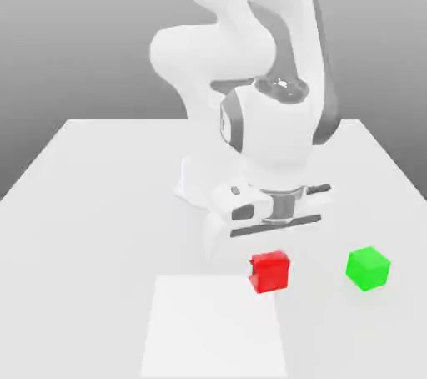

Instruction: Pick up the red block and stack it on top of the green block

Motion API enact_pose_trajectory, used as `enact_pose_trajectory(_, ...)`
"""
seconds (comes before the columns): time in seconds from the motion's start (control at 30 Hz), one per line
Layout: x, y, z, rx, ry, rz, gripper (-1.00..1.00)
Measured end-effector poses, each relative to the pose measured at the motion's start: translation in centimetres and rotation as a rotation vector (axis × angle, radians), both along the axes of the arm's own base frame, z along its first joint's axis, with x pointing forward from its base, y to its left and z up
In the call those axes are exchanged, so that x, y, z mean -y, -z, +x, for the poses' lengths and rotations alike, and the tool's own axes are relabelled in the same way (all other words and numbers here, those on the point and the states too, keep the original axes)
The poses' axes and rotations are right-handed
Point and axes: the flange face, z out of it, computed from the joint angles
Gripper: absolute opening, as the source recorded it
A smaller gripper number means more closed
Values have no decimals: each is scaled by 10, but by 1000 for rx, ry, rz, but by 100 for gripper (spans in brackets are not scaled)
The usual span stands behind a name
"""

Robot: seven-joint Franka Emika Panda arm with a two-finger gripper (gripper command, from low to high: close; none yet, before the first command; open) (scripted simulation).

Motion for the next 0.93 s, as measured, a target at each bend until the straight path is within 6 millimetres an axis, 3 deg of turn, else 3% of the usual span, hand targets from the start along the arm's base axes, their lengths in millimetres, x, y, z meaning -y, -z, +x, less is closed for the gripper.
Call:
enact_pose_trajectory(0.1,-58,-10,-13,2,-63,3,-100)
enact_pose_trajectory(0.4,-173,-33,-66,0,-88,1,-100)
enact_pose_trajectory(0.57,-184,-22,-68,6,-70,-3,-100)
enact_pose_trajectory(0.83,-184,22,-69,3,-72,-2,-100)
enact_pose_trajectory(0.87,-184,28,-71,1,-74,-2,100)
enact_pose_trajectory(0.93,-184,28,-71,1,-74,-2,100)
